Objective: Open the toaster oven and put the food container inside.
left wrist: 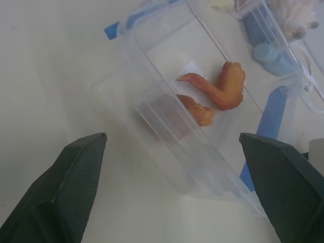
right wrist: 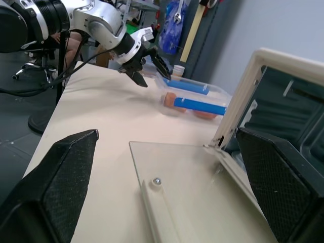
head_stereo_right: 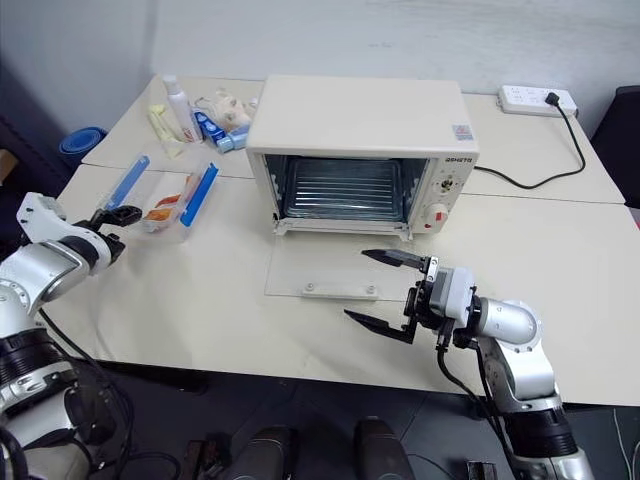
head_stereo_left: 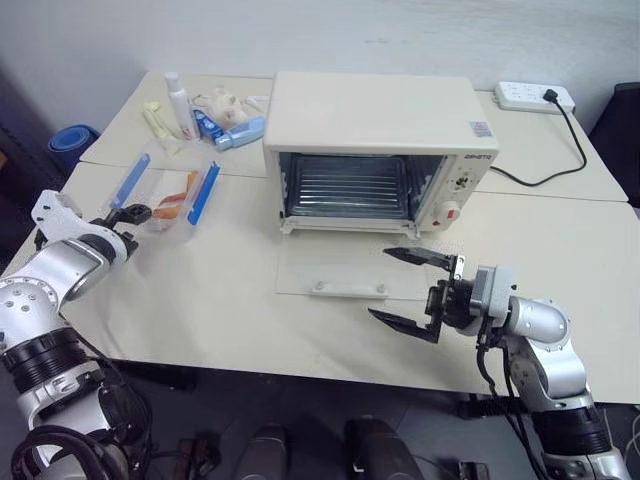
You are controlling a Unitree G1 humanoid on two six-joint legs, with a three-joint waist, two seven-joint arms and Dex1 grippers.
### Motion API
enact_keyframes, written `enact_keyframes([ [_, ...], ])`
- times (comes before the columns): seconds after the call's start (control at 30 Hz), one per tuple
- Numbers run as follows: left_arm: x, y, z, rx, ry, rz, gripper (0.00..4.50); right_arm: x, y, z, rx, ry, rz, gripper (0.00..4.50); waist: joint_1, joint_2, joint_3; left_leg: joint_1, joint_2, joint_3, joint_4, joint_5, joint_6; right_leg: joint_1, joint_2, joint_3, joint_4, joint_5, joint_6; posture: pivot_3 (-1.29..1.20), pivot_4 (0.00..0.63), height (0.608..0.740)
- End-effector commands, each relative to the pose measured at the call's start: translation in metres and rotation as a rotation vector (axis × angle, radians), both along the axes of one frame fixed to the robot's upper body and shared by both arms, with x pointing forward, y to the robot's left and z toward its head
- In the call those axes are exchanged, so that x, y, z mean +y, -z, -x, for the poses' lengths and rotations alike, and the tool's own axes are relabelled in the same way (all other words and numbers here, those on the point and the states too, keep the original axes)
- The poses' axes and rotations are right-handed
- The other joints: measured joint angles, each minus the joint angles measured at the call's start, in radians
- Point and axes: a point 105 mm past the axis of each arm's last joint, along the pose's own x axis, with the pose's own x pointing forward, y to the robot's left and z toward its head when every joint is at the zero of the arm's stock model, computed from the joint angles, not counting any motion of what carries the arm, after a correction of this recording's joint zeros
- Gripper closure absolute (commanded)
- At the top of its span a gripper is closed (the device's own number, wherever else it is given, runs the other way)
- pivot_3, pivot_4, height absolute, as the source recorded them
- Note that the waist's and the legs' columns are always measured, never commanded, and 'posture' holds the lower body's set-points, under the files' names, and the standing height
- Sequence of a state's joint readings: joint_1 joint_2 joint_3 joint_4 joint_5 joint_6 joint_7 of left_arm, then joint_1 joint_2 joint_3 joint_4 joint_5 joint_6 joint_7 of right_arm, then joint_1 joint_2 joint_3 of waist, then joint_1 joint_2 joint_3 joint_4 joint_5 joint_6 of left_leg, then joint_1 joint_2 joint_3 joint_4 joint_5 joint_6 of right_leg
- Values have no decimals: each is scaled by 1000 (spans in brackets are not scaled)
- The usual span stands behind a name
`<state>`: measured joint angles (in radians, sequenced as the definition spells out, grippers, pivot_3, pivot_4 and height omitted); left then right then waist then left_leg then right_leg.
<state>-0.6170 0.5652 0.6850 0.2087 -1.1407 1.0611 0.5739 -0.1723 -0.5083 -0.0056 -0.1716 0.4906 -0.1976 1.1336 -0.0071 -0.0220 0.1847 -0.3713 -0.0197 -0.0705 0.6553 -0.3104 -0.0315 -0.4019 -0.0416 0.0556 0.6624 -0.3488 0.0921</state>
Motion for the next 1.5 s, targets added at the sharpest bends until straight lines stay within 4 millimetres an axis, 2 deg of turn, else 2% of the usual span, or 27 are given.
enact_keyframes([
  [0.03,5,-11,-1,-21,-32,-14,29,1,-11,7,-63,1,-11,0,0,0,0,0,0,0,0,0,0,0,0,0,0,0,0,0,150,740],
  [0.13,7,-13,-9,-18,-74,2,29,2,-8,8,-51,3,-12,0,6,0,0,0,0,0,2,0,-1,0,0,0,1,0,0,0,150,740],
  [0.3,-2,-14,-25,13,-57,9,29,3,-7,6,-44,2,-12,0,7,0,0,0,0,-1,4,1,-1,1,0,-1,1,0,1,0,150,740],
  [0.4,2,-8,-27,54,-64,-18,600,5,-8,3,-45,1,-15,0,4,0,0,0,0,-1,3,0,-1,1,0,-1,1,0,1,0,150,740],
  [0.67,20,-16,-22,52,-113,-50,3072,7,-7,3,-46,3,-23,0,0,0,0,-1,0,0,3,0,-1,0,0,0,1,0,1,0,150,740],
  [0.77,28,-21,-15,52,-112,-75,3907,7,-6,2,-45,9,-25,0,-1,0,0,-1,0,0,3,0,-1,-1,0,0,2,0,1,0,150,740],
  [0.8,30,-23,-14,53,-109,-89,4037,7,-5,3,-45,10,-25,0,-3,-1,0,-1,0,0,3,0,-1,-1,0,0,2,0,1,0,150,740],
  [0.97,51,-42,2,60,-80,-237,4164,5,-3,1,-40,20,-25,0,-8,-1,0,-5,0,1,3,1,-1,-7,0,0,5,0,1,0,150,740],
  [1.1,55,-51,12,73,-7,-308,4164,4,-1,1,-39,25,-24,0,-7,-2,0,-5,0,1,3,1,-1,-7,0,0,5,0,1,0,150,740],
  [1.23,41,-67,35,113,224,-445,4164,-9,-1,-1,-34,60,-1,0,-16,-2,0,-5,-1,1,2,1,-1,-7,-1,0,6,0,1,0,150,740],
  [1.37,26,-67,52,173,390,-514,4164,-24,3,0,-18,98,39,0,-20,-2,0,-5,-1,1,0,0,-1,-8,-1,0,4,0,0,0,150,740],
  [1.5,-12,-59,59,194,568,-521,4164,-42,9,3,7,159,69,0,-15,-2,0,-5,-1,0,-1,0,0,-7,-1,0,4,0,0,0,150,740],
])
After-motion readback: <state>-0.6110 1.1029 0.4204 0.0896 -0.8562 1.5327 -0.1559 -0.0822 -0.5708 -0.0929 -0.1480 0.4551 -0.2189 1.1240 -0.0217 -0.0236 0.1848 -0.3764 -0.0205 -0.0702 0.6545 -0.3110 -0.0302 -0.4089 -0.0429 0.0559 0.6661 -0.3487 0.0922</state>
